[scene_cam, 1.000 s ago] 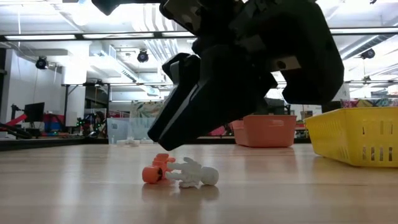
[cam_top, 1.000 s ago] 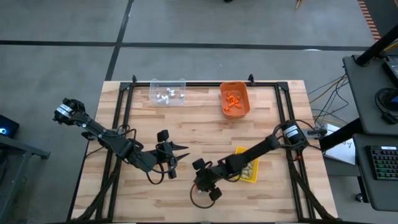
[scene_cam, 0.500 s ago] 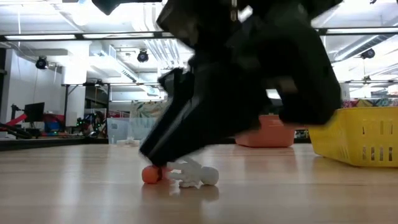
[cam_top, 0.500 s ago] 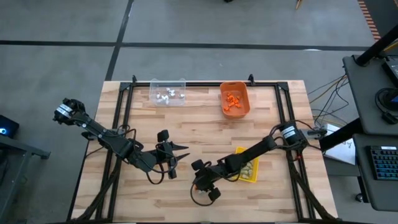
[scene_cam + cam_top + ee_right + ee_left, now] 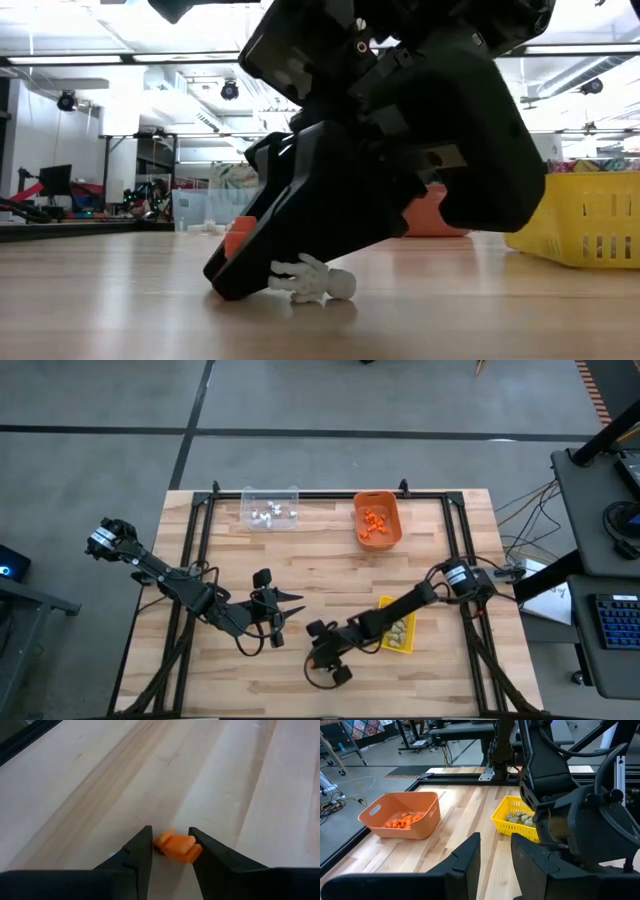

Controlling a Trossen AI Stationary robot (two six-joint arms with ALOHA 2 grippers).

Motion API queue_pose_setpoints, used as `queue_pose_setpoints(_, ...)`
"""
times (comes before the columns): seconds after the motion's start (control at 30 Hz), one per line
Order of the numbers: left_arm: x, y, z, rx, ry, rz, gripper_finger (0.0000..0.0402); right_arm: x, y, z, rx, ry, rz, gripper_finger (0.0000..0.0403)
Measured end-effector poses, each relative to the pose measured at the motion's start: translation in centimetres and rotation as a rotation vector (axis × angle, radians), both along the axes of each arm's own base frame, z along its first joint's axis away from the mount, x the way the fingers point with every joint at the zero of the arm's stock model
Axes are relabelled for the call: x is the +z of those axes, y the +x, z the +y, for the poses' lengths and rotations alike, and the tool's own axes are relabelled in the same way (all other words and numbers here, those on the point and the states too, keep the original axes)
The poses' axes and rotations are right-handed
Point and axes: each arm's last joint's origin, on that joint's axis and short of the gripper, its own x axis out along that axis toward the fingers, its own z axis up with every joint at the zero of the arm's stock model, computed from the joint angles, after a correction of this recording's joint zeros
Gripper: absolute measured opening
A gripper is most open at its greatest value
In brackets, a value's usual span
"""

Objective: Sort Halloween decoration
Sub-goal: Put the orange skeleton toy into the yellow bin

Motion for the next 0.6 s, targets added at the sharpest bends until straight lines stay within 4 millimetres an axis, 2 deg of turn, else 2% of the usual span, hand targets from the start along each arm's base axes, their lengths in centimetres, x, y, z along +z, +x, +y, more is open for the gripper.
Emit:
queue_pose_setpoints(0.43, 0.0, 0.0, 0.0, 0.000, 0.000, 0.000, 0.0091, 0.9, 0.9, -0.6, 0.015, 0.016, -0.005, 0.0034)
queue_pose_setpoints(0.6, 0.0, 0.0, 0.0, -0.001, 0.000, 0.001, 0.0091, 1.9, 1.2, -1.1, 0.012, -0.018, 0.042, 0.0019)
